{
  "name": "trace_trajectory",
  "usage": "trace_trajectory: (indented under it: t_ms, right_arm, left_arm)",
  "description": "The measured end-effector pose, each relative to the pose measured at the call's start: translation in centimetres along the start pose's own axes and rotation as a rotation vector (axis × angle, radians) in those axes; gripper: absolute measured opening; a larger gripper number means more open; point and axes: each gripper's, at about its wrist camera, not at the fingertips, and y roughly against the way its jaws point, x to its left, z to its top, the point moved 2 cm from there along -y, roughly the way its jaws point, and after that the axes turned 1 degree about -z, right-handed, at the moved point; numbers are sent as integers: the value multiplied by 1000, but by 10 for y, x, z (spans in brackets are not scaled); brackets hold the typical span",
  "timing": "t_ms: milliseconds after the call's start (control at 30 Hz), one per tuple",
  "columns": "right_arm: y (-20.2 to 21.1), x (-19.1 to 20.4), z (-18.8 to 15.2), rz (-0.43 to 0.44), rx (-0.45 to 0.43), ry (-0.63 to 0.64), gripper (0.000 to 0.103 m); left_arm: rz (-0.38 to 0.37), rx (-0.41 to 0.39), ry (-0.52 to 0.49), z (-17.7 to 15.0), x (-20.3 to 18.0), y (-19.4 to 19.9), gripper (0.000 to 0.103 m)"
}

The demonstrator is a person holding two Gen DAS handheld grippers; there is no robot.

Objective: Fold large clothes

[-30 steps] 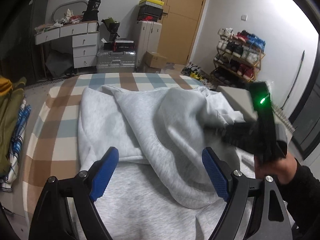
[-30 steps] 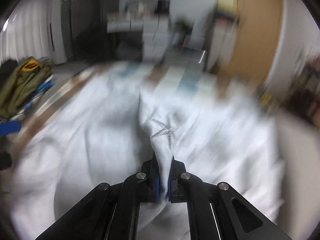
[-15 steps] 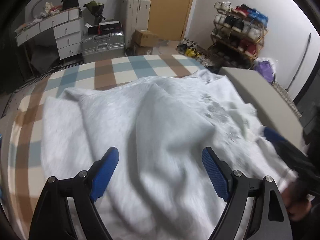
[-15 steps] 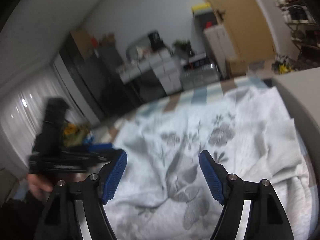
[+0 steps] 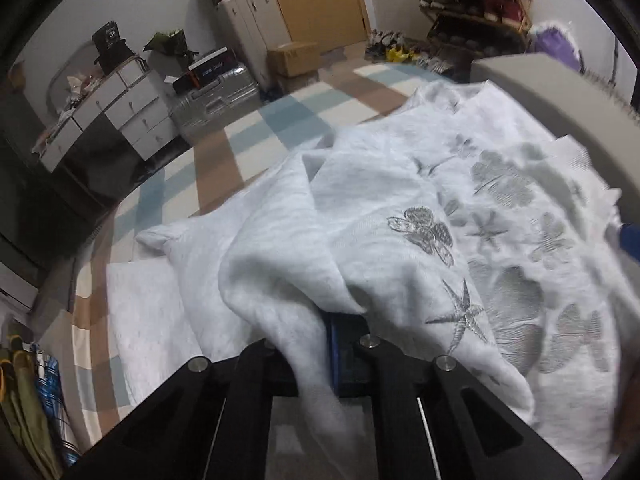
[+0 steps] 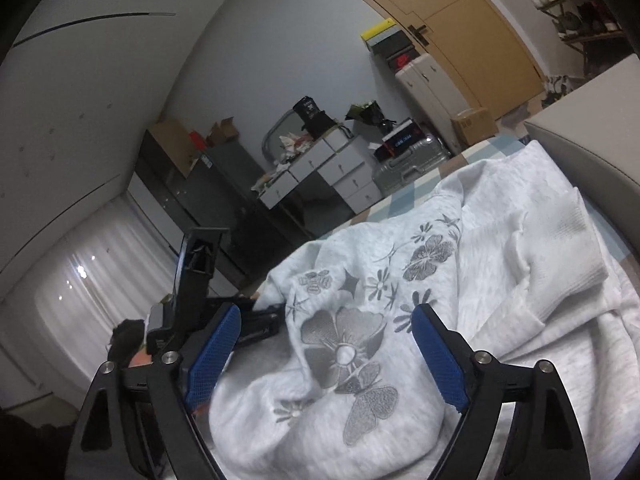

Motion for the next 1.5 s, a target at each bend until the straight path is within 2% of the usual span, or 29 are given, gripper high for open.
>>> trace_trajectory:
  t_ms: [33, 67, 100, 133, 167, 233, 267, 300, 333, 367, 400, 467, 533, 567, 600, 700, 800, 867, 900, 967, 1000, 1033, 1100, 1167, 1200, 1233, 1300, 1400, 1500]
  right_arm:
    - [0, -1, -4, -6, -8, -1, 89]
    - [1, -2, -4, -10, -14, -4, 89]
    - [4, -2, -6, -13, -15, -8, 89]
    - [5, -4, -9, -21, -14, -13, 90]
    - [5, -4, -9, -32, -10, -19, 90]
    - [3, -6, -10, -51, -1, -29, 90]
    - [1, -7, -10, -63, 9, -32, 90]
    - [0, -7, -11, -79, 24, -35, 90]
    - [-2, -7, -10, -96, 38, -33, 90]
    - [-5, -4, -8, -115, 75, -28, 90]
    - [-7, -1, -3, -128, 117, -28, 90]
    - [-7, 4, 15, -174, 158, -24, 91]
    - [-9, 5, 38, -242, 187, -4, 103]
    - [-15, 5, 53, -294, 215, 28, 103]
    - [-25, 3, 67, -372, 245, 77, 103]
    - [-72, -24, 94, -598, 435, 212, 103]
    - [-105, -58, 106, -678, 541, 212, 101]
    - [-123, -74, 107, -728, 599, 236, 100]
    - [-131, -80, 105, -746, 638, 259, 99]
    - [-148, -92, 96, -756, 727, 284, 87]
    - [-156, -98, 91, -741, 769, 272, 79]
    - [-159, -102, 88, -732, 785, 254, 79]
    - [-162, -106, 85, -741, 791, 248, 79]
    - [-161, -105, 84, -737, 782, 266, 77]
    - [-160, -104, 83, -725, 780, 277, 68]
    - [-159, -100, 83, -700, 774, 294, 43]
    - [-165, -90, 80, -642, 780, 336, 4]
    - [-178, -82, 76, -660, 778, 380, 4]
    - [-187, -86, 83, -603, 767, 307, 4]
  left_arm:
    - [-1, 16, 15, -6, 0, -6, 3]
    - [21, 41, -17, -16, -3, -14, 3]
    - [54, 26, -56, -23, -9, -15, 4]
    - [98, -26, -99, -33, -14, -7, 4]
    - [105, -32, -114, -37, -16, -2, 4]
    - [20, -50, -53, -47, -7, 21, 6]
    - [-29, -66, -7, -50, 1, 34, 15]
    - [-98, -79, 51, -54, 14, 50, 34]
    - [-151, -91, 97, -57, 29, 65, 45]
    - [-152, -117, 134, -60, 43, 78, 65]
    - [-118, -146, 164, -63, 58, 88, 81]
    - [-8, -165, 193, -65, 89, 97, 86]
    - [50, -110, 189, -66, 121, 86, 86]
    - [57, -85, 195, -64, 131, 77, 86]
    - [45, -17, 205, -65, 146, 60, 86]
    - [-53, 137, 295, -69, 175, 16, 86]
    - [-119, 214, 411, -77, 190, -9, 86]
    - [-182, 283, 383, -81, 181, -21, 86]
    - [-177, 304, 367, -83, 177, -25, 86]
    - [-199, 288, 370, -83, 174, -25, 86]
    - [-225, 284, 379, -84, 175, -25, 82]
    - [-232, 276, 377, -81, 176, -26, 79]
    - [-245, 262, 349, -77, 176, -23, 42]
    - [-281, 274, 345, -73, 173, -23, 28]
    - [-279, 272, 334, -72, 171, -23, 25]
    - [-260, 265, 318, -70, 169, -22, 24]
    - [-236, 260, 279, -65, 164, -20, 16]
    - [-199, 272, 238, -55, 175, -29, 15]
    - [-161, 283, 226, -51, 187, -34, 15]
